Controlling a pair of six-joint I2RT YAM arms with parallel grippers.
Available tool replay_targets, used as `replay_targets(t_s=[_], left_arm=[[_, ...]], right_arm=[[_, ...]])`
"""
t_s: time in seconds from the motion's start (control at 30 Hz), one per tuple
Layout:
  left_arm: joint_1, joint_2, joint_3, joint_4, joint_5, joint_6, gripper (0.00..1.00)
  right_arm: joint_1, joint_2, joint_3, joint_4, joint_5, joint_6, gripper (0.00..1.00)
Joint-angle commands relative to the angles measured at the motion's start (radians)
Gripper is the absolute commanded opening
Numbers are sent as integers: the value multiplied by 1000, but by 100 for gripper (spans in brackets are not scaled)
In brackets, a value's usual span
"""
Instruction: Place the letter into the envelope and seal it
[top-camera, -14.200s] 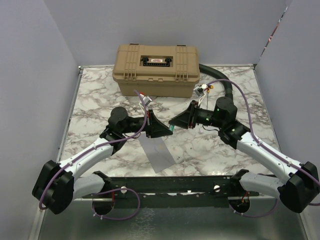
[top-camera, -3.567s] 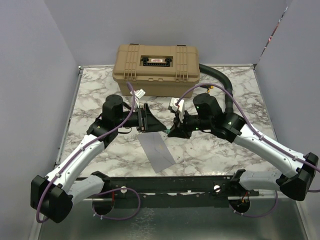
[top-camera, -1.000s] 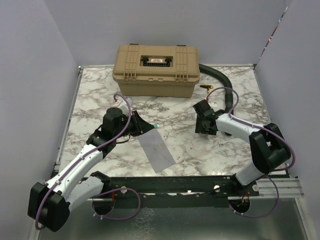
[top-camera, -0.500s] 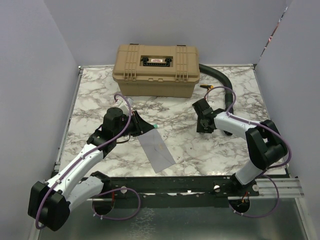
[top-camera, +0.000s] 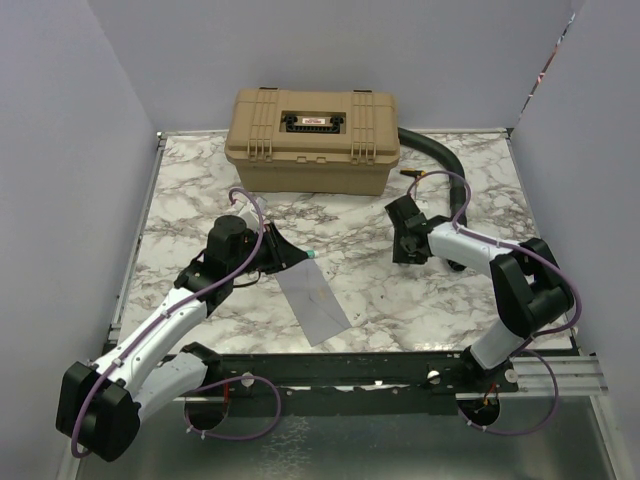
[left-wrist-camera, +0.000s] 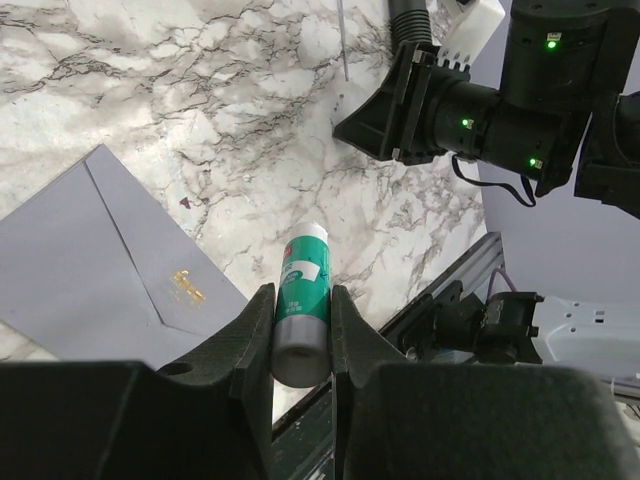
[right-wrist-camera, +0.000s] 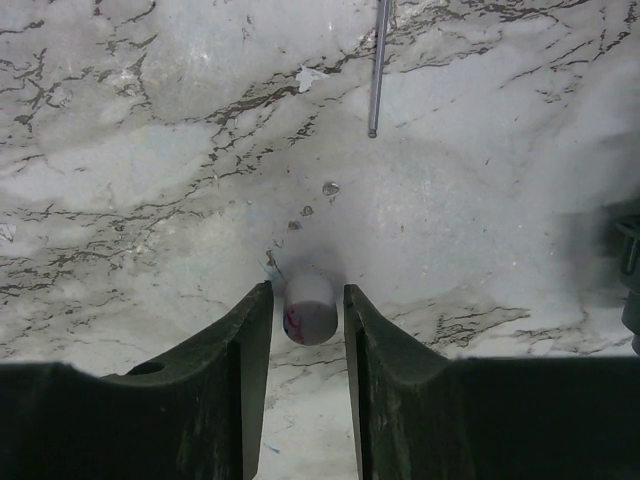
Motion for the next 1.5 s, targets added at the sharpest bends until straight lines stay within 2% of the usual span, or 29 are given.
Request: replay_targets(t_s=[0.0,0.07,0.23,0.3,0.63,0.8,0.93,1.1,1.33,1.47], left_arm=[[3,6,-9,11,-8,20,0],[2,6,-9,12,-7,20,0],[2,9,-9,13,-4,19,0],[2,10,-8,13,-2,18,0],[2,30,-8,48,11,4,0],[2,57,-25,164,77,-73,0],[2,73,-18,260,143,-134,0],[2,94,-3,330,205,-174,0],[2,104,4,394,294,-200,0],[2,105,6,407,312,-204,0]], right_arm=[[-10,10,30,22,3,-28,36],[-12,9,31,21,-4,-27,33],[-18,1,28,23,-31,-25,15],[-20,0,30,16,-41,-21,12],[-21,-119,17,9,-132,33,10],[-20,-262,-26,111,-390,111,11],[-21,-366,-65,258,-642,192,12],[-20,-443,-104,458,-848,289,12],[-16,-460,-135,597,-966,355,12],[-1,-449,-124,607,-981,354,12]])
